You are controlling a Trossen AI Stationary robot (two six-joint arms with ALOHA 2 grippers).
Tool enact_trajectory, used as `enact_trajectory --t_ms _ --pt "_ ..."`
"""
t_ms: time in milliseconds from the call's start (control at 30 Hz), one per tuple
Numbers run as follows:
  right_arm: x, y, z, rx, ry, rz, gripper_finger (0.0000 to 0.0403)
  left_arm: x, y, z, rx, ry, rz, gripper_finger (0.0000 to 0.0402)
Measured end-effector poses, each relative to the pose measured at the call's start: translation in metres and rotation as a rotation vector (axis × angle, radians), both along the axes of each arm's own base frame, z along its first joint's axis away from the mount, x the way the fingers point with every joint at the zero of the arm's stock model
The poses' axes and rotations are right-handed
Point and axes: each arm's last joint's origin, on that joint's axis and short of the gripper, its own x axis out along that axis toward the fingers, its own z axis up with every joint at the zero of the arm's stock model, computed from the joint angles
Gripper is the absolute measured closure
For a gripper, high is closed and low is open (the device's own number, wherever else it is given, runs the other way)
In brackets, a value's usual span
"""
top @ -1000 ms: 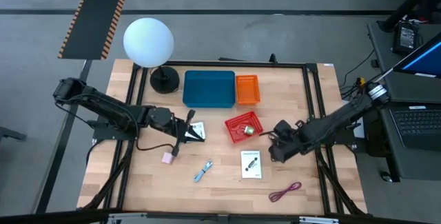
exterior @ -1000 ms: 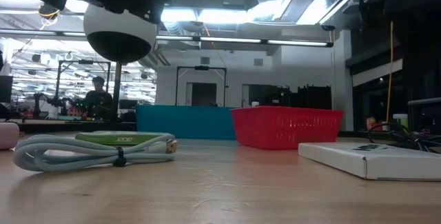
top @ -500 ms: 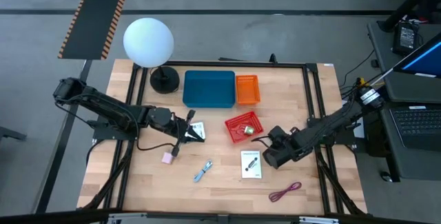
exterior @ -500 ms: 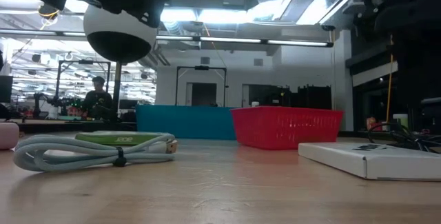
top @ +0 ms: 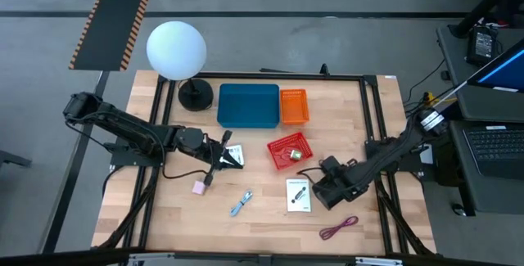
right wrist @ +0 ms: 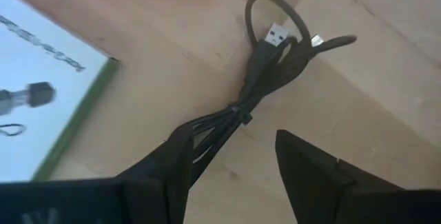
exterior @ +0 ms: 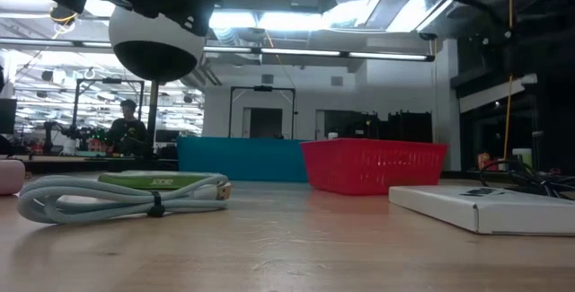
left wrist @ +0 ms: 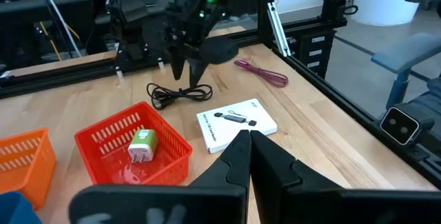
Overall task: Pick and place items into bin
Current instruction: Put the black charger cable into the orange bin
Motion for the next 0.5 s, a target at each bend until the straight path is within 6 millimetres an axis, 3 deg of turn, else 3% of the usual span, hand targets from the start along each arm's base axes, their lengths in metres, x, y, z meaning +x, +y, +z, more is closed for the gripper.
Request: enact_trajectory --t_ms 267,500 --pt "0.007 0.003 -0.021 -0.034 0.048 -0.004 0.0217 0.0 0.0 0.0 0.001 0.0 0.0 0.0398" --pt "0.011 0.001 -0.026 -0.035 0.046 -0.015 0.0234 0.0 0.0 0.0 0.001 0.0 0.001 0.0398"
